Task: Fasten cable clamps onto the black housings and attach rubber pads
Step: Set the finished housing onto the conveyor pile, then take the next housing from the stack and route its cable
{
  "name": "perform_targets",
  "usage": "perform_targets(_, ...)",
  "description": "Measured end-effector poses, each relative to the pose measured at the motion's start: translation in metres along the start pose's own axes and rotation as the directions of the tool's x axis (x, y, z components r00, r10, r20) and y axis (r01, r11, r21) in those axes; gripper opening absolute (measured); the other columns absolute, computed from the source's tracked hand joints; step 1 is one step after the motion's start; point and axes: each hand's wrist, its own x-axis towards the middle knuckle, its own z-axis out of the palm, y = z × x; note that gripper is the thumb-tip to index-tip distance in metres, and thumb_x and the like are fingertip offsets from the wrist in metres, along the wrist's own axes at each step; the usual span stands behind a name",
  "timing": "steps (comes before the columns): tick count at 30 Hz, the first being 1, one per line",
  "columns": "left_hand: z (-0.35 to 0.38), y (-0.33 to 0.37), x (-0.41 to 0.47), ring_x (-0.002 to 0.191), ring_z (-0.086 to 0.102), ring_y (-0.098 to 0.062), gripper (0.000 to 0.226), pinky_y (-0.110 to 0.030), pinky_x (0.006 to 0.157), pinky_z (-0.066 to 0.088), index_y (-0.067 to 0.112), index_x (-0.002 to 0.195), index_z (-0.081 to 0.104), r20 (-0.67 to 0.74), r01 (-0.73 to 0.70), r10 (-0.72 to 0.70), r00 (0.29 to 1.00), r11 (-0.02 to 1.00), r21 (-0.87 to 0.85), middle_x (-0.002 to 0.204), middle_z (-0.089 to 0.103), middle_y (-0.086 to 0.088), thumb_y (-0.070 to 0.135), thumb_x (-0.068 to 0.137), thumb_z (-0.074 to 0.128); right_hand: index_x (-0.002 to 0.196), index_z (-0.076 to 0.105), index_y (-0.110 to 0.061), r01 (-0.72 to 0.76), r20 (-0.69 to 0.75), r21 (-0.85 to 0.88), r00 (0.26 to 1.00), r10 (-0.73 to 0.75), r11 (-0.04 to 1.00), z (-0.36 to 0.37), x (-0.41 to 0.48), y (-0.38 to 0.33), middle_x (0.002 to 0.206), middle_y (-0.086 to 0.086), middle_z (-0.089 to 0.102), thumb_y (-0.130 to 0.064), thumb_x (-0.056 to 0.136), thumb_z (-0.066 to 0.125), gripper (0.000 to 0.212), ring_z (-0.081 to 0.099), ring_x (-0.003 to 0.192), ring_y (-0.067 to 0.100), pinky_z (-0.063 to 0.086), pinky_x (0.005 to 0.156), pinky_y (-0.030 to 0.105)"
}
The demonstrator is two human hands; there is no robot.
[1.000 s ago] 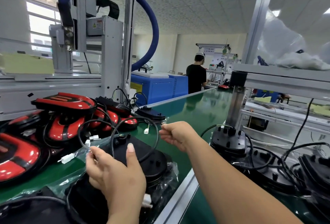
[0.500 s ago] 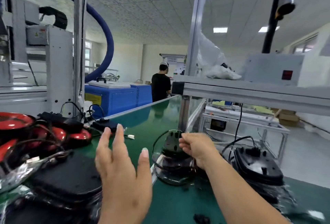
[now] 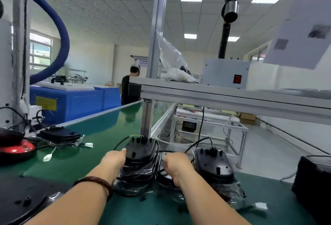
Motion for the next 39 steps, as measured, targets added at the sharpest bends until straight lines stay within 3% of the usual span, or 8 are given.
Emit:
perform_targets(8, 0.012, -0.006, 0.009, 0.123, 0.048, -0.037, 0.06, -0.039, 0.104, 0.039, -0.003, 0.131, 0.052, 0.061, 0.013, -0.009, 0.998, 0.997, -0.073, 0.137, 0.05, -0.02, 0.046, 0.096, 0.046, 0.08, 0.048, -0.015, -0.066, 0.059, 0.076, 0.996, 0.061, 0.995, 0.033, 0.021, 0.009, 0.068, 0.004, 0.04, -0.011, 0.092, 0.056, 0.014, 0.032, 0.056, 0.016, 0.029, 0.05, 0.025)
perform_targets(10, 0.014, -0.006, 0.01, 0.124, 0.047, -0.037, 0.058, -0.037, 0.104, 0.038, -0.003, 0.131, 0.051, 0.043, 0.003, -0.001, 0.999, 0.999, -0.053, 0.138, 0.049, -0.02, 0.044, 0.097, 0.046, 0.113, 0.056, -0.009, -0.064, 0.083, 0.108, 0.995, 0.055, 0.992, 0.042, 0.024, 0.013, 0.106, 0.011, 0.063, -0.017, 0.093, 0.058, 0.022, 0.061, 0.087, 0.028, 0.053, 0.076, 0.034)
perform_targets(13, 0.018, -0.005, 0.01, 0.119, 0.051, -0.039, 0.052, -0.042, 0.106, 0.039, -0.001, 0.123, 0.058, 0.062, -0.006, 0.011, 0.998, 0.996, -0.084, 0.129, 0.057, -0.02, 0.042, 0.094, 0.052, 0.138, 0.046, -0.013, -0.056, 0.099, 0.188, 0.994, 0.038, 0.981, 0.05, 0.026, 0.013, 0.142, 0.015, 0.05, -0.019, 0.095, 0.058, 0.045, 0.054, 0.123, 0.032, 0.046, 0.097, 0.037)
perform_targets(17, 0.022, 0.0, 0.007, 0.106, 0.06, -0.041, 0.042, -0.049, 0.098, 0.047, -0.001, 0.109, 0.065, 0.059, -0.015, 0.027, 0.998, 0.98, -0.199, 0.113, 0.065, -0.022, 0.036, 0.089, 0.061, 0.127, 0.057, -0.01, -0.032, 0.033, 0.244, 0.999, 0.025, 0.969, 0.052, 0.026, 0.014, 0.134, 0.013, 0.058, -0.021, 0.095, 0.059, 0.034, 0.06, 0.111, 0.027, 0.046, 0.075, 0.026)
perform_targets(25, 0.027, 0.0, -0.021, 0.093, 0.065, -0.037, 0.032, -0.049, 0.09, 0.052, -0.001, 0.102, 0.066, 0.074, -0.02, 0.049, 0.996, 0.938, -0.347, 0.103, 0.067, -0.021, 0.029, 0.09, 0.063, 0.137, 0.05, -0.004, -0.001, -0.008, 0.498, 1.0, 0.005, 0.867, 0.043, 0.013, 0.007, 0.124, 0.021, 0.063, 0.0, 0.092, 0.056, 0.045, 0.064, 0.106, 0.035, 0.05, 0.095, 0.054)
perform_targets(33, 0.021, 0.028, -0.057, 0.084, 0.069, -0.04, 0.015, -0.06, 0.079, 0.054, 0.008, 0.099, 0.065, 0.149, -0.082, 0.182, 0.972, 0.856, -0.511, 0.096, 0.071, -0.02, 0.02, 0.091, 0.062, 0.127, 0.058, -0.011, 0.171, -0.068, 0.541, 0.985, -0.161, 0.823, 0.011, -0.02, -0.013, 0.114, 0.011, 0.07, -0.001, 0.093, 0.058, 0.036, 0.068, 0.098, 0.025, 0.054, 0.092, 0.041)
perform_targets(37, 0.03, 0.029, -0.098, 0.067, 0.07, -0.03, 0.011, -0.04, 0.061, 0.057, 0.008, 0.096, 0.063, 0.247, -0.068, 0.241, 0.939, 0.831, -0.551, 0.08, 0.074, -0.012, 0.017, 0.091, 0.063, 0.101, 0.067, -0.024, 0.225, -0.074, 0.505, 0.973, -0.218, 0.833, -0.03, -0.055, -0.01, 0.086, 0.002, 0.076, -0.001, 0.094, 0.057, 0.026, 0.074, 0.077, 0.02, 0.058, 0.061, 0.031)
perform_targets(39, 0.038, 0.022, -0.124, 0.06, 0.067, -0.024, 0.006, -0.031, 0.058, 0.052, 0.014, 0.088, 0.062, 0.295, -0.07, 0.266, 0.918, 0.84, -0.538, 0.068, 0.073, -0.002, 0.019, 0.091, 0.063, 0.113, 0.063, -0.023, 0.251, -0.11, 0.472, 0.968, -0.226, 0.845, -0.051, -0.079, -0.002, 0.099, 0.005, 0.075, -0.003, 0.093, 0.059, 0.029, 0.072, 0.091, 0.024, 0.058, 0.079, 0.04)
